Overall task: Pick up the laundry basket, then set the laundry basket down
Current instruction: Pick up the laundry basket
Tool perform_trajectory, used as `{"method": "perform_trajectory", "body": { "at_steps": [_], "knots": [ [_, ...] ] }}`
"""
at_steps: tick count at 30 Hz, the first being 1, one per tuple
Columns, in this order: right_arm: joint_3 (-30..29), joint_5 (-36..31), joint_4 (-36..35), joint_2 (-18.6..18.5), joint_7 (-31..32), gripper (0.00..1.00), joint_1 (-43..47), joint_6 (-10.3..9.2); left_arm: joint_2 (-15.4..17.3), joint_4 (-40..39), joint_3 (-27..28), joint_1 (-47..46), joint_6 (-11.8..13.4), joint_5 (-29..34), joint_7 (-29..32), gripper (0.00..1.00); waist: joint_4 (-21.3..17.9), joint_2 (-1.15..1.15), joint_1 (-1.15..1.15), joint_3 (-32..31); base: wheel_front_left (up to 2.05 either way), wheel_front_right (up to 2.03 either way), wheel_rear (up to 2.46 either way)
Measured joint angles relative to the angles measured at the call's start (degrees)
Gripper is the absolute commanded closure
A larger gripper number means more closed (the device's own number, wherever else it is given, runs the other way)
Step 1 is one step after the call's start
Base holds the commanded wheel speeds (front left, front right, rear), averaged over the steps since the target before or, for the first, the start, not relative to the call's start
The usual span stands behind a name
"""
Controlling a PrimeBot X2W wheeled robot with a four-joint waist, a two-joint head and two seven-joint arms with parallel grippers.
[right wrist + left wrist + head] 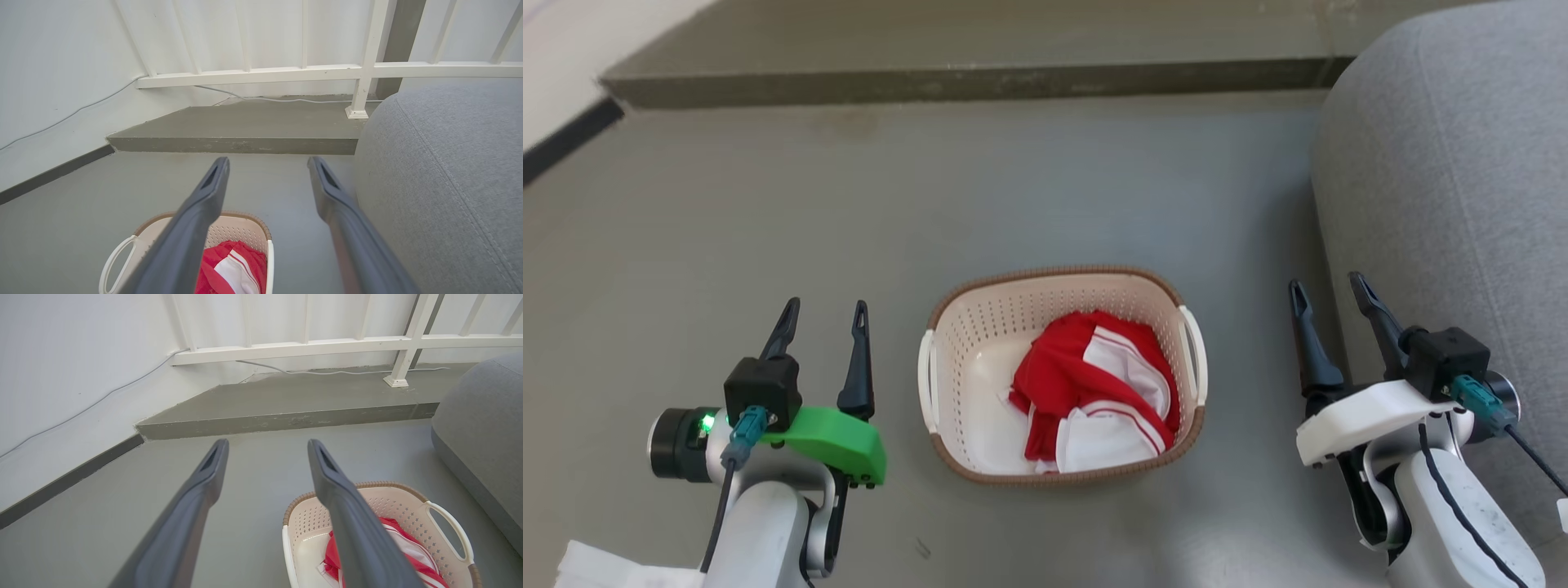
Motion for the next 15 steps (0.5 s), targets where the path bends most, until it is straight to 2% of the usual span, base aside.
{"method": "perform_trajectory", "body": {
  "at_steps": [15],
  "knots": [
    [-0.7, 0.0, 0.9, 0.7, 0.0, 0.0, -4.5, 0.03, -1.3, 2.8, -0.9, -6.4, -0.6, 0.0, 0.5, 0.0, 0.6, 0.0, 0.0, 11.3, 0.0, 0.0, 0.0]
  ]
}}
